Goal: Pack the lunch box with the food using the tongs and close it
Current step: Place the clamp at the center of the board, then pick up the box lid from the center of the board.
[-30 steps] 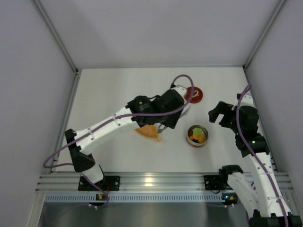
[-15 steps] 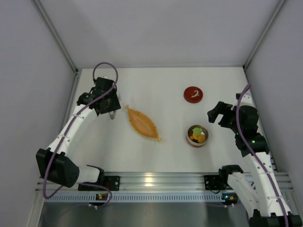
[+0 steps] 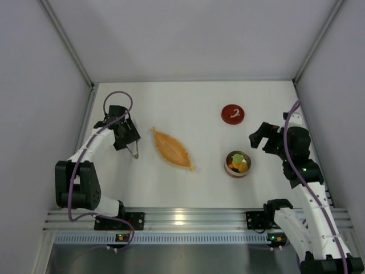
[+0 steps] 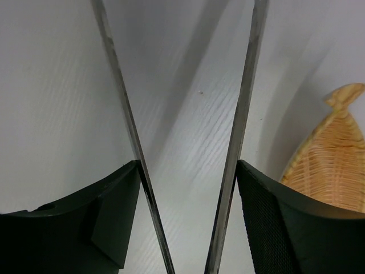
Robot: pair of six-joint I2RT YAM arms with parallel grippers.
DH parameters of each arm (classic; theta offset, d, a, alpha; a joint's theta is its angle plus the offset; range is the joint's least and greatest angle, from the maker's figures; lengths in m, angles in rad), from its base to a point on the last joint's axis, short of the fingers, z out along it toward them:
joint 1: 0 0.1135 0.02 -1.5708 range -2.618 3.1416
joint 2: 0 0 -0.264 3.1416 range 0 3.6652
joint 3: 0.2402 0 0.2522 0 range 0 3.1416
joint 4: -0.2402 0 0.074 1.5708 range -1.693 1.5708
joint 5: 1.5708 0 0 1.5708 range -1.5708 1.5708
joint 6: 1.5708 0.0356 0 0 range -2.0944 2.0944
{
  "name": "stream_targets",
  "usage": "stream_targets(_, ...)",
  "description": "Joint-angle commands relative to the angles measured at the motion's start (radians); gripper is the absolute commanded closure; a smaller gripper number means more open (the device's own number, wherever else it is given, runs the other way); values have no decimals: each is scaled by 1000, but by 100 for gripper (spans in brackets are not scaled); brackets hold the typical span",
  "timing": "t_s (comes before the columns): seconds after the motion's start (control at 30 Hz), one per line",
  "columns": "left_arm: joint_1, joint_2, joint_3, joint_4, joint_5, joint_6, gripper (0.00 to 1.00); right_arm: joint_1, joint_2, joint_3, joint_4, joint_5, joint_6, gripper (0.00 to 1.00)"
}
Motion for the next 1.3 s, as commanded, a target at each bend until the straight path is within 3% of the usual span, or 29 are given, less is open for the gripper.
stream_targets(0.0, 6, 42, -60, 103, 53, -27, 27, 12, 0, 34, 34, -7, -4, 0)
stream_targets(0.3, 10, 114, -161, 190, 84, -76, 20, 12, 6, 46, 24, 5, -19, 0)
stream_targets(0.57, 9, -87, -48, 66, 90, -37, 16, 12, 34, 51, 37, 0, -12, 1)
stream_targets(0.77, 9, -311, 18, -49, 174, 60, 16, 10, 121, 75, 70, 30, -7, 1)
stream_targets(0.97, -76, -489, -58, -77, 202, 144, 19, 12, 351, 202, 129, 51, 20, 1)
stream_targets(1.07, -121, -544, -89, -100, 176, 180, 20, 13, 546, 357, 120, 76, 37, 9)
stream_targets(1.27, -171, -693, -122, -95, 207, 184, 20, 56, 1013, 747, 54, 86, 103, 38)
